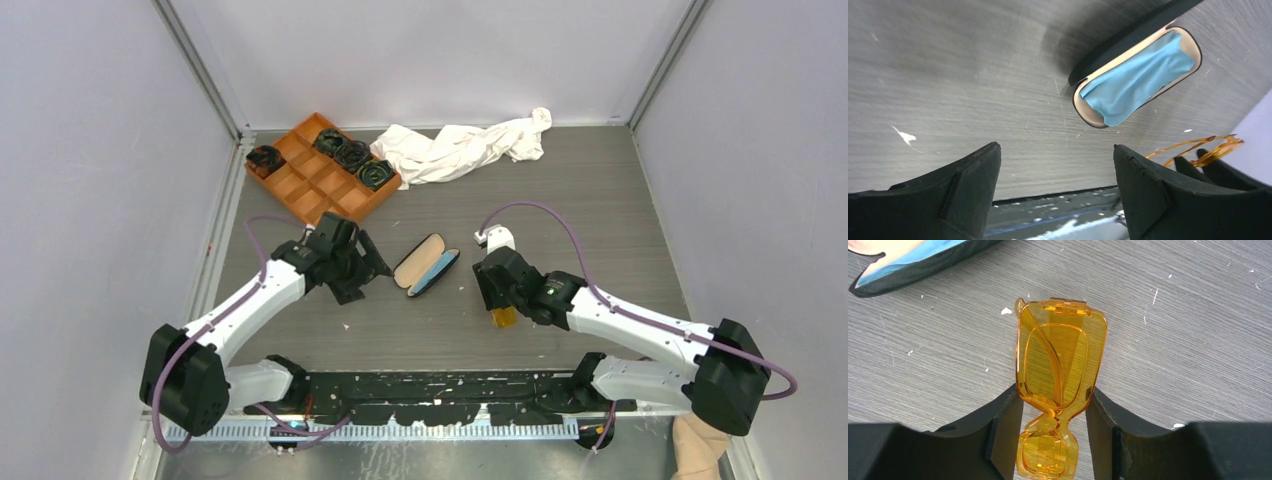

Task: Organize the sunglasses
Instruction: Pick up the sunglasses from the center of the board.

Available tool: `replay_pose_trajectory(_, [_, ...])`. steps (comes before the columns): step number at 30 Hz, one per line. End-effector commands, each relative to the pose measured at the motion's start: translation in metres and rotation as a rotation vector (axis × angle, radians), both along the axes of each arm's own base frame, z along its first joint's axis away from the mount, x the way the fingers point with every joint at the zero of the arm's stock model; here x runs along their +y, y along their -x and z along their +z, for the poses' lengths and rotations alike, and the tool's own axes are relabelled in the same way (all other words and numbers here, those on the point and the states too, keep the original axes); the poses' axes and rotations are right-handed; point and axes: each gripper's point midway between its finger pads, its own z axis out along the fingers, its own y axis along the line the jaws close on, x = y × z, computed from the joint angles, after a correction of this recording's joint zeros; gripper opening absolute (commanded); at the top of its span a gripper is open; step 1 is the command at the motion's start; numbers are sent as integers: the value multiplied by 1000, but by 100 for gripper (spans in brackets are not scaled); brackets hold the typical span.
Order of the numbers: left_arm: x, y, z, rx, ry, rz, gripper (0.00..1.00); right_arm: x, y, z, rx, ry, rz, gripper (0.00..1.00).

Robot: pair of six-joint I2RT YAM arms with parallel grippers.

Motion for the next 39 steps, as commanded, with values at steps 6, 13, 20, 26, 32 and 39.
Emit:
replay_pose_trajectory(6, [-25,-11,-24,125,293,362,84,20,-9,13,-21,-49,20,34])
replay_pose_trajectory(13, [-36,-16,-40,145,289,340,79,19,-9,12,-15,-44,13,34])
replay_pose_trajectory(20, [-43,-26,-47,118,309,332,75,23,-11,6,10,-40,-2,34])
replay_pose_trajectory(26, [-42,-34,-43,75,288,314,72,26,-9,11,4,-75,0,34])
replay_pose_trajectory(32, [-33,-41,-38,-26,220,332,72,26,-8,11,-2,-83,8,34])
replay_pose_trajectory(39, [-45,-52,-46,-61,206,266,48,26,-9,10,-5,-82,8,34])
